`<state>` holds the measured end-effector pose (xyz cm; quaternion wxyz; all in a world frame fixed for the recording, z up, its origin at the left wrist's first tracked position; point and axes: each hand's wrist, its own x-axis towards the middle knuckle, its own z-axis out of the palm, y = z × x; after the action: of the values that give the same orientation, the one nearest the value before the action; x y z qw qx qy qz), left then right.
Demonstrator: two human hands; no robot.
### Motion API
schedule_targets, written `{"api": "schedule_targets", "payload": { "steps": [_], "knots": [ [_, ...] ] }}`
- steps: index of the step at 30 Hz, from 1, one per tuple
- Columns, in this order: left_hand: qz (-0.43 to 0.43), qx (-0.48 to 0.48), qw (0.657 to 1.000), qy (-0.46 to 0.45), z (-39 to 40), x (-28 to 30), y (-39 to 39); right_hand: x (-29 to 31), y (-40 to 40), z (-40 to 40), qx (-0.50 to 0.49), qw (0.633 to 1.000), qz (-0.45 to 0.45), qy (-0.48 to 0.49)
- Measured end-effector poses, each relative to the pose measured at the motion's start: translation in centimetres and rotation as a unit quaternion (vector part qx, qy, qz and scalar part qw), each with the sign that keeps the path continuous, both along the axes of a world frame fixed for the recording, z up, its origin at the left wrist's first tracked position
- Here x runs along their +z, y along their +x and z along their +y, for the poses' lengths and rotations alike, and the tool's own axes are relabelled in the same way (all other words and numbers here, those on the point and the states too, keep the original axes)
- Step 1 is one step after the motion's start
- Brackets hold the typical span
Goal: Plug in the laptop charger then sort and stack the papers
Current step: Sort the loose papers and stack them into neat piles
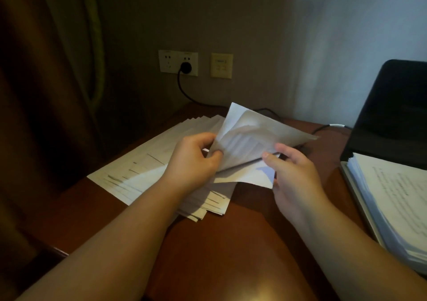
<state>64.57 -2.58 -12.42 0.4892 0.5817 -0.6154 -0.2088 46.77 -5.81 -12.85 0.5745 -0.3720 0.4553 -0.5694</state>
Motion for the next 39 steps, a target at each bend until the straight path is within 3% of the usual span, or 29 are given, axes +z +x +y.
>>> {"api": "schedule_targets", "payload": {
  "steps": [5,13,17,21,26,31,35,39],
  "knots": [
    [0.01,-0.061,0.998,0.013,0.3,0.1,-0.1,0.0,-1.0,-0.7,0.026,0.998,-0.03,0.051],
    [-0.049,-0.154,0.987,0.023,0.4,0.4,0.1,1.5,-2.2,-0.5,-0.023,0.99,-0.093,0.106],
    [-0.072,-0.204,0.975,0.054,0.6,0.4,-0.1,2.4,-3.0,-0.3,0.002,0.992,-0.071,0.108],
    [-0.108,-0.244,0.96,0.082,0.4,0.1,-0.1,2.0,-3.5,-0.6,0.0,0.994,0.019,0.105],
    [0.007,-0.178,0.984,0.018,0.6,0.4,0.1,2.8,-4.3,-0.9,0.009,0.989,0.096,0.112],
    [0.091,0.062,0.993,0.032,-0.2,-0.1,-0.3,5.3,-5.5,0.3,0.053,0.987,0.151,0.02],
    [0.203,0.063,0.976,0.056,-0.9,0.8,-0.6,6.6,-7.1,1.6,0.062,0.981,0.177,-0.043],
    [0.205,0.025,0.968,0.14,-0.7,2.6,-1.0,7.3,-9.0,2.8,0.064,0.98,0.157,-0.105]
  ]
}}
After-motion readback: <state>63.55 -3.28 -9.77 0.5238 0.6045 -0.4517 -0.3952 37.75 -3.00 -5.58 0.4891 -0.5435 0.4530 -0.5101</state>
